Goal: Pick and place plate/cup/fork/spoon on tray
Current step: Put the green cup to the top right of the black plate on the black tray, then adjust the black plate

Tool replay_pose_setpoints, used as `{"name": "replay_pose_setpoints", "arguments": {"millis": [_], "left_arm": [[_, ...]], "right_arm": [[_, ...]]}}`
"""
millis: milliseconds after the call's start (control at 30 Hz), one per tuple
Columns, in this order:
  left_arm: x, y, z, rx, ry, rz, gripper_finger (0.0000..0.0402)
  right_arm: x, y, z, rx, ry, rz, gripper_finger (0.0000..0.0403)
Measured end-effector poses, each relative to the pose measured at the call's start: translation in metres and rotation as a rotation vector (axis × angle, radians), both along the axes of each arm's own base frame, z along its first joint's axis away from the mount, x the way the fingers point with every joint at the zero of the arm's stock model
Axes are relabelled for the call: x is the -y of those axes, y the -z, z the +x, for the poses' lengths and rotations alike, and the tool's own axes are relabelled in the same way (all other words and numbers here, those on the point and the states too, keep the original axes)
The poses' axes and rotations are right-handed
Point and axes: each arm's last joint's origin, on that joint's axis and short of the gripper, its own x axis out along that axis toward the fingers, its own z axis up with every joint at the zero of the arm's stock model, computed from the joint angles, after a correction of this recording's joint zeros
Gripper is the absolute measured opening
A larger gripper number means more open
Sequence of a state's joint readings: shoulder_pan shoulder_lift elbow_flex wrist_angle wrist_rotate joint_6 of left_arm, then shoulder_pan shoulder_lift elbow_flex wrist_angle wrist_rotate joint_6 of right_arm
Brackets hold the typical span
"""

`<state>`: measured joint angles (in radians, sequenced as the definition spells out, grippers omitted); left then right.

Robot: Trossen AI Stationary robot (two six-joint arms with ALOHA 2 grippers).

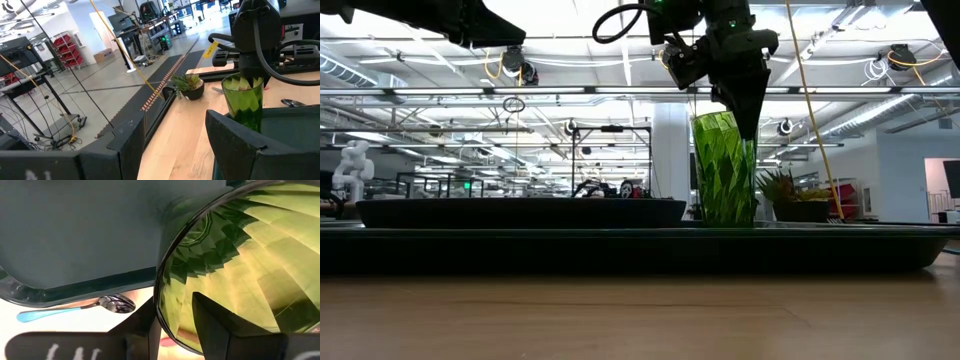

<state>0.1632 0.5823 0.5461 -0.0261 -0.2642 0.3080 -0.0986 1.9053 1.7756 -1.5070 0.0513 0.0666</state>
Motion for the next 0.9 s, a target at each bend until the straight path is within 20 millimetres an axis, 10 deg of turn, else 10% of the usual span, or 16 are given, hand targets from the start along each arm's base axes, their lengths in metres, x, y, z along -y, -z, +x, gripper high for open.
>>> {"name": "replay_pose_setpoints", "arguments": {"millis": [900], "left_arm": [[0.000, 0.000, 0.000, 0.003, 0.000, 0.000, 0.0209]], "right_arm": [[-0.026, -0.067, -0.039, 0.262, 0.135, -0.107, 0.0101]]}}
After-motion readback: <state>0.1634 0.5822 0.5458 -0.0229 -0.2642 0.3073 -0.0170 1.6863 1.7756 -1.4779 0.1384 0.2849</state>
